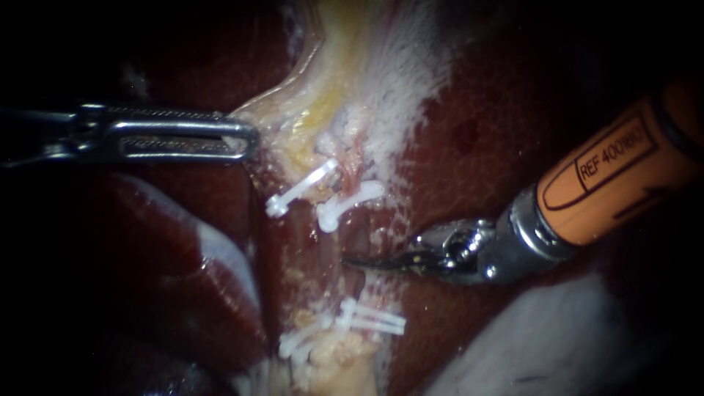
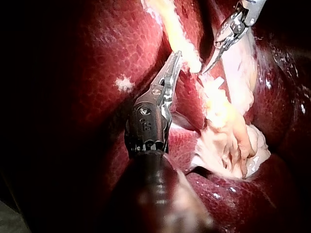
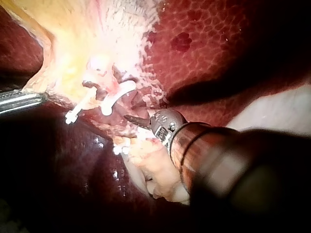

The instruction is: Go back from the cut right tube

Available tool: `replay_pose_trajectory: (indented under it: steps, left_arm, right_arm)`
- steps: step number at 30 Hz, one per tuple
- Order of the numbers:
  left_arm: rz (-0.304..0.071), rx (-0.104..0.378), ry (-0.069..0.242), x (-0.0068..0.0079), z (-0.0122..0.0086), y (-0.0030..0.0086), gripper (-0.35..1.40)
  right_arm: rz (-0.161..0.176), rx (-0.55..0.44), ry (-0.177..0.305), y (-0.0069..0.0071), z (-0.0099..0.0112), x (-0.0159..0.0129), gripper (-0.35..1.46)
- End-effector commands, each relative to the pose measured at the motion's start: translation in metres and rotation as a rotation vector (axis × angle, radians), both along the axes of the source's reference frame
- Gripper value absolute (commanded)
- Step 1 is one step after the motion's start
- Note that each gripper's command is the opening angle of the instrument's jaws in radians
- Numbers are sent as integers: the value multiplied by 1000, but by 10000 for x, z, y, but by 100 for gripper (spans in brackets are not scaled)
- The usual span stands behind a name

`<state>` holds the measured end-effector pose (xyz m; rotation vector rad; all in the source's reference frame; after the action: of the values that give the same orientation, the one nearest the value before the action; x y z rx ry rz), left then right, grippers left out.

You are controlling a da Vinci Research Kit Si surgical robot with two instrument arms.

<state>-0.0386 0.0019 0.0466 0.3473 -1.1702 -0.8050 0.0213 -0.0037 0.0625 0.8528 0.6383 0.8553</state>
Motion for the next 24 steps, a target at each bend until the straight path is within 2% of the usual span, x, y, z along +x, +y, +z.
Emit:
replay_pose_trajectory:
  steps: [1, 4, 6, 9, 17, 20, 24]
  left_arm:
    - [0, 0, 0, 0, 0, 0, -35]
    - [0, 0, 0, 0, 0, 0, -35]
    - [0, 0, 0, 0, 0, 0, -35]
    - [0, 0, 0, 0, 0, 0, -35]
    - [0, 0, 0, 0, 1, -1, -35]
    - [0, -1, 1, 0, 1, -1, -35]
    - [0, -1, 1, 0, 2, -1, -35]
  right_arm:
    - [0, 0, -1, 0, 1, 0, -35]
    - [0, 11, 7, 2, 3, 2, -35]
    - [-18, -9, 40, 4, 4, 3, -35]
    - [-27, -26, 68, 6, 7, 3, -35]
    - [-51, -54, 84, 5, 10, 2, -35]
    - [-83, -83, 113, 4, 11, 2, -35]
    - [-108, -99, 157, 3, 14, 2, -35]
